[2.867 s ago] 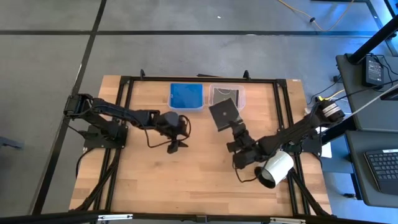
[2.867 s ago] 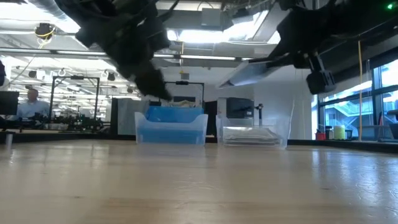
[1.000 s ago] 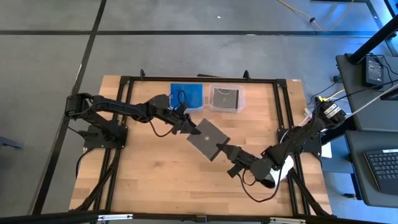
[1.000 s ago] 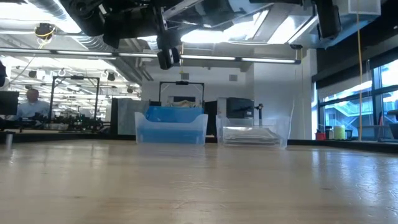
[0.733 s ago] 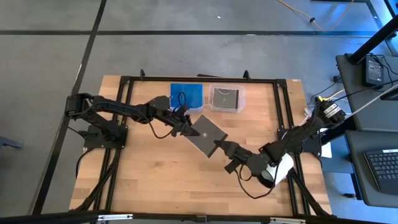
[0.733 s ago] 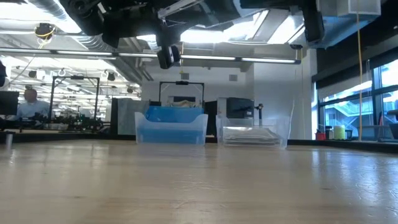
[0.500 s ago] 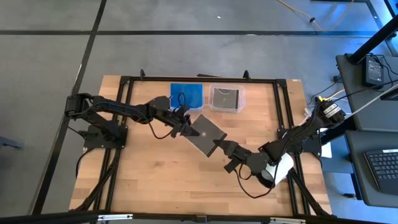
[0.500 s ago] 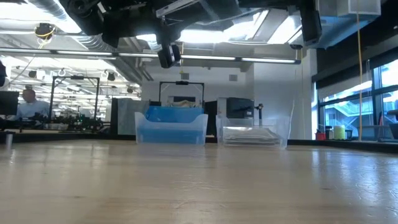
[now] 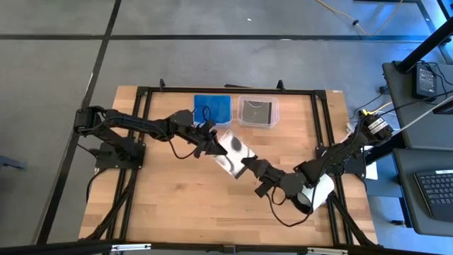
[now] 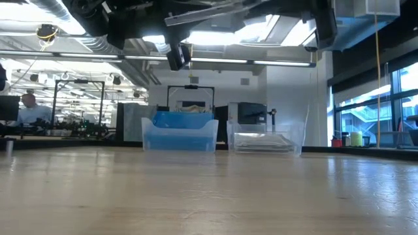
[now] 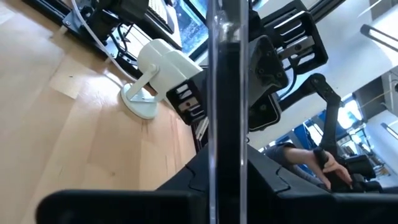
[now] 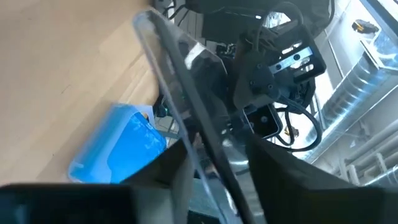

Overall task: Pick & place jewel cases by type
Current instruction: Put the black CD case into the transparent bin

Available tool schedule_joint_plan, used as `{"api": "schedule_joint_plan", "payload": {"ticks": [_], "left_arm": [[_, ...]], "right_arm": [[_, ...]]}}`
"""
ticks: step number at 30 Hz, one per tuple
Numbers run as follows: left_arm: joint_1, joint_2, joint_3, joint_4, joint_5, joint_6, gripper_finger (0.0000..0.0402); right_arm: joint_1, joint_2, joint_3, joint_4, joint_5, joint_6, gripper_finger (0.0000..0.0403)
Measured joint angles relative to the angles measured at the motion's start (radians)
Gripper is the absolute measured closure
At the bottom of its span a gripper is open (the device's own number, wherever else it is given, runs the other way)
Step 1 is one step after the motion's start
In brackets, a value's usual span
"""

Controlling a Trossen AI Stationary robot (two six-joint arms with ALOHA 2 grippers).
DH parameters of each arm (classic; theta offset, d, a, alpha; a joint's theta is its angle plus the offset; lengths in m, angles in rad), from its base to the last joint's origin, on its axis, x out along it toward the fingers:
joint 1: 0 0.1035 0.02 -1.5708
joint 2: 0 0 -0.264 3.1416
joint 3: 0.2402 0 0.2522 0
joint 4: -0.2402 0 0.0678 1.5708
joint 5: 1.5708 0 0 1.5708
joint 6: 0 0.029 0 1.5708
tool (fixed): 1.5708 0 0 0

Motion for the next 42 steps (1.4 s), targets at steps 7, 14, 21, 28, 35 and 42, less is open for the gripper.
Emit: {"api": "schedule_joint_plan", "payload": {"ticks": [7,14,21,28,35,42], "left_arm": [[0.0,0.0,0.0,0.0,-0.001,0.033,0.0369],[0.0,-0.001,0.0,0.007,0.005,0.048,0.038],[0.001,-0.001,0.0,0.003,0.008,0.075,0.0375],[0.001,-0.001,0.0,0.003,0.001,0.085,0.0376],[0.001,0.0,0.0,0.019,0.003,0.1,0.038],[0.001,0.0,0.0,0.038,0.018,0.102,0.038]], "right_arm": [[0.0,0.0,0.0,0.01,-0.004,0.055,0.0147],[0.001,0.0,0.0,0.127,0.046,0.1,0.0098],[0.012,-0.008,-0.001,0.219,0.244,0.233,0.0096],[0.032,-0.01,0.0,0.183,0.401,0.258,0.0096],[0.026,-0.011,0.0,0.175,0.451,0.304,0.0096],[-0.024,-0.011,0.0,-0.009,0.465,0.509,0.0096]]}}
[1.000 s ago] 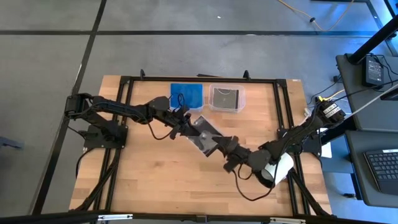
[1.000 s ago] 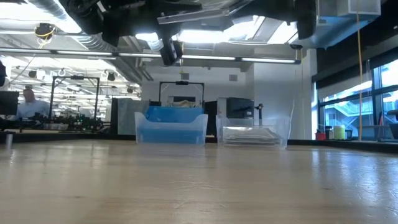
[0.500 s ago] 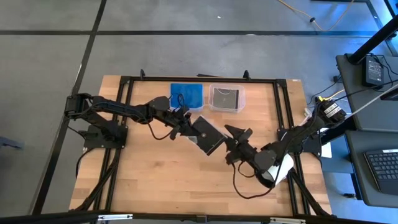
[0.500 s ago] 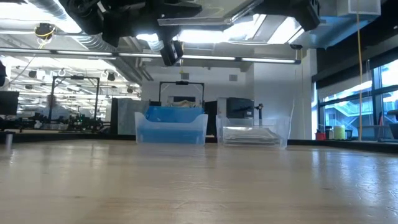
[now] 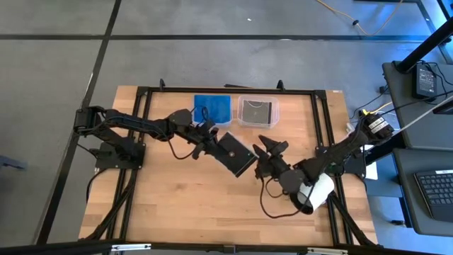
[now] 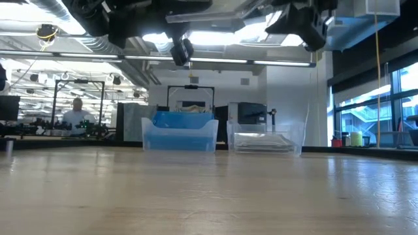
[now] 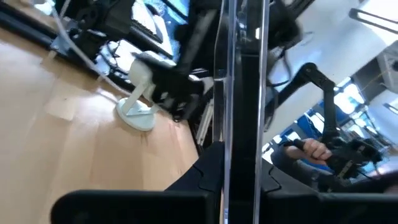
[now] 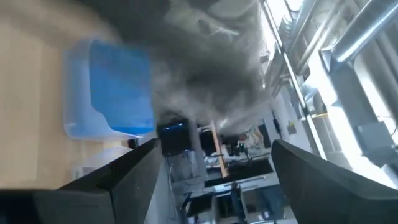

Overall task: Pick & place jewel cases by type
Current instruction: Put the black CD case into the transparent bin

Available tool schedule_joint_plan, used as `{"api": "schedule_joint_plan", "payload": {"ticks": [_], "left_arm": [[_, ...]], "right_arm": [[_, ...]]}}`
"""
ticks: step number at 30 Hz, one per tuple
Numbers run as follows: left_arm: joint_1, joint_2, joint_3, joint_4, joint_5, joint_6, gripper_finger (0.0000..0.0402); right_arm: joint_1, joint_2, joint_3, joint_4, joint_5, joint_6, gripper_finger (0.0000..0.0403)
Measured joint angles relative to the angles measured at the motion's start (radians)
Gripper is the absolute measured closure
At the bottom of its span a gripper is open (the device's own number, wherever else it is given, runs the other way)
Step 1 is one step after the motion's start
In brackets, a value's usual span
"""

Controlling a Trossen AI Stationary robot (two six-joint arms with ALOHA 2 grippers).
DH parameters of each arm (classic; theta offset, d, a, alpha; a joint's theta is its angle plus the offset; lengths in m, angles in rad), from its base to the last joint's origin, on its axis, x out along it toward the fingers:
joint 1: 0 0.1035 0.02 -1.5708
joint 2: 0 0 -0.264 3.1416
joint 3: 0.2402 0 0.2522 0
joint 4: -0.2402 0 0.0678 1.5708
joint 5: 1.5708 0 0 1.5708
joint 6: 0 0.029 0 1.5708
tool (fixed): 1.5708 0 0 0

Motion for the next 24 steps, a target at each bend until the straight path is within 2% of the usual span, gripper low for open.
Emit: {"api": "schedule_joint_plan", "payload": {"ticks": [9,12,15,20,24], "left_arm": [[0.0,0.0,0.0,0.137,0.101,0.003,0.0381],[0.0,0.0,0.0,0.157,0.104,0.027,0.0381],[0.0,0.0,0.0,0.157,0.103,0.106,0.0381],[0.0,0.0,0.0,0.157,0.098,0.247,0.0382],[0.001,0.0,0.0,0.164,0.079,0.4,0.0382]], "right_arm": [[-0.071,0.0,0.0,-0.345,-0.252,0.486,0.0096],[-0.097,0.0,0.0,-0.418,-0.417,0.674,0.0096],[-0.129,0.0,0.0,-0.476,-0.614,0.842,0.0096],[-0.156,-0.016,0.0,-0.565,-0.715,1.014,0.0096],[-0.161,-0.104,-0.001,-0.624,-0.868,1.137,0.0096]]}}
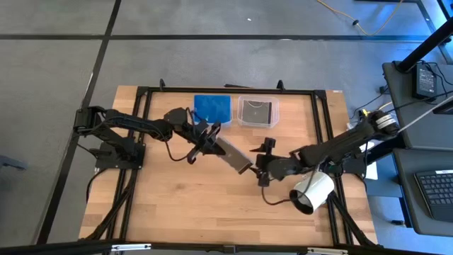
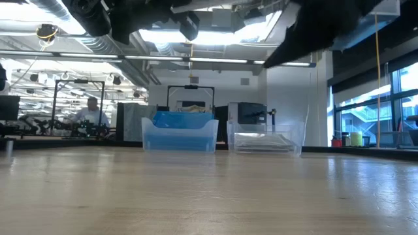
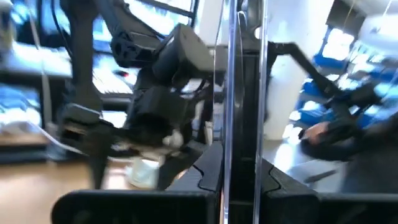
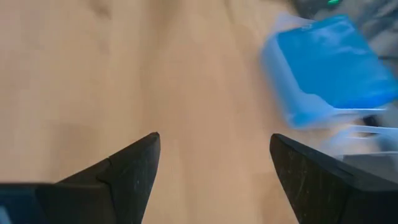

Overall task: Pick & place jewel cases by type
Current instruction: Put the black CD case into the transparent bin

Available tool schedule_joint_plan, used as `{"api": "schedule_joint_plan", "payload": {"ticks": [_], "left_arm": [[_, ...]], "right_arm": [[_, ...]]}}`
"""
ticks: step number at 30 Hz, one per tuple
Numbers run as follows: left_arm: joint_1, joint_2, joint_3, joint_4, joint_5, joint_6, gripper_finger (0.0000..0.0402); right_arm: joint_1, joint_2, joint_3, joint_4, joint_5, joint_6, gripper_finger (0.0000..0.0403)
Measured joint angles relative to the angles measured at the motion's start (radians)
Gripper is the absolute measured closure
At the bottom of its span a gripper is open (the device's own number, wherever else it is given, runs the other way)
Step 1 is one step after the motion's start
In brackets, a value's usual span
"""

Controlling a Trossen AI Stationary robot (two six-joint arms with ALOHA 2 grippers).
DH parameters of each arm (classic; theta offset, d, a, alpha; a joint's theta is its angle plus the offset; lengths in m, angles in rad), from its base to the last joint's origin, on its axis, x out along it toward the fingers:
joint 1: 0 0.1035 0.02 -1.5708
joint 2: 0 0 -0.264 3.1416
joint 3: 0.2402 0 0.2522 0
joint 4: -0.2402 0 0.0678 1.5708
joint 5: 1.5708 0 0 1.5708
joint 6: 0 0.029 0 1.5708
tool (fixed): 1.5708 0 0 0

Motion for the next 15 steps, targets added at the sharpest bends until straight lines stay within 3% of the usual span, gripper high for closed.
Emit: {"api": "schedule_joint_plan", "payload": {"ticks": [6,9,12,15], "left_arm": [[0.013,0.0,0.0,-0.039,-0.114,0.176,0.0382],[0.016,0.0,0.0,-0.07,-0.187,0.231,0.0382],[0.013,0.0,0.0,-0.086,-0.28,0.279,0.0382],[0.013,0.0,0.0,-0.082,-0.3,0.292,0.0382]], "right_arm": [[-0.001,-0.215,0.0,-0.067,-0.046,0.089,0.0096],[-0.001,-0.308,0.0,-0.101,-0.046,0.048,0.0096],[0.003,-0.367,0.0,-0.097,-0.046,0.023,0.0096],[0.009,-0.394,0.0,-0.099,-0.041,0.014,0.0096]]}}
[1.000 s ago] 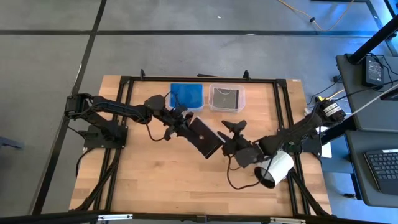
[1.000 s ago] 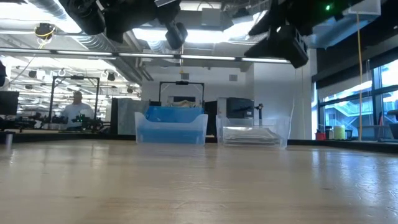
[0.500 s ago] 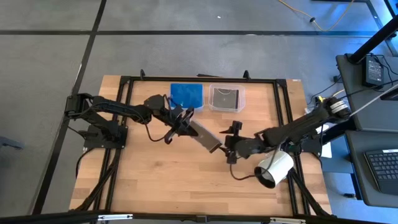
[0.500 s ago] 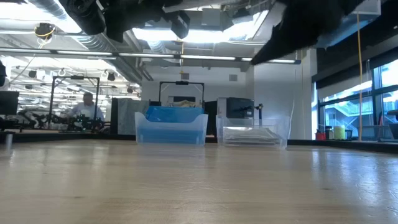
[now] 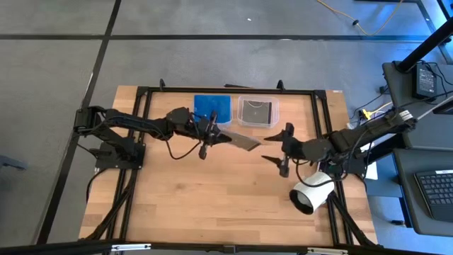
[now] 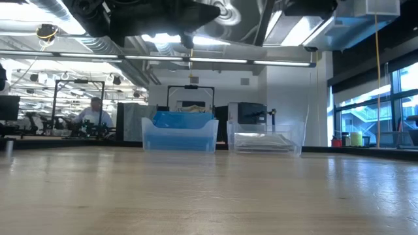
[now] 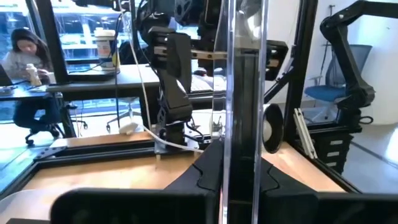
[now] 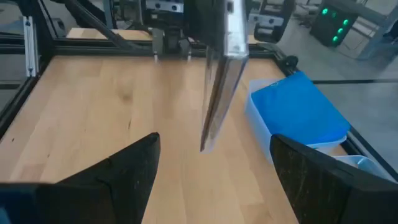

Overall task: Pick & place jewel cases by type
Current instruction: Put the black CD case into the transparent bin

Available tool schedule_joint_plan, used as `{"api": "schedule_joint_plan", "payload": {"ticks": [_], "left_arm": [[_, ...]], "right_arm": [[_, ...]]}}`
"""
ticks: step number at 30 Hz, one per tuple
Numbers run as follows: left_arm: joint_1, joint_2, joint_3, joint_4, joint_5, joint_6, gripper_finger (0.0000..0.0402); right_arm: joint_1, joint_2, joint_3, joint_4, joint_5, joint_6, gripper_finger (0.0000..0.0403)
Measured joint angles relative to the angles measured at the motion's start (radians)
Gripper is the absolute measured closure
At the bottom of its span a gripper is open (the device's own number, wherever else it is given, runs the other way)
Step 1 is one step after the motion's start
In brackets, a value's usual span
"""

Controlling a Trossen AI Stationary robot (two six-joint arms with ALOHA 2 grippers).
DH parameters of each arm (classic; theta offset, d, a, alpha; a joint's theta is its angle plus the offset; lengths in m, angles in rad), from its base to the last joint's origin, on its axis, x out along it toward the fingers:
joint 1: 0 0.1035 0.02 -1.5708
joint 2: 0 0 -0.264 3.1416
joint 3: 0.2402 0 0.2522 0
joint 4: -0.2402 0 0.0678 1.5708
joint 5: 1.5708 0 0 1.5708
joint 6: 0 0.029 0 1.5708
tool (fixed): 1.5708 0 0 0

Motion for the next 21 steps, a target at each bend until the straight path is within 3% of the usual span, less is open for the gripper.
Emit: {"api": "schedule_joint_plan", "payload": {"ticks": [4,10,21], "left_arm": [[-0.008,0.0,0.0,0.007,-0.001,-0.001,0.0382],[-0.016,0.0,0.0,0.006,-0.03,-0.002,0.0382],[-0.016,0.0,0.0,0.006,-0.03,-0.011,0.0382]], "right_arm": [[-0.017,0.008,0.0,0.037,0.04,0.003,0.0096],[-0.048,0.04,0.001,0.142,-0.013,-0.011,0.0106],[-0.05,0.045,0.001,0.201,-0.053,-0.055,0.0205]]}}
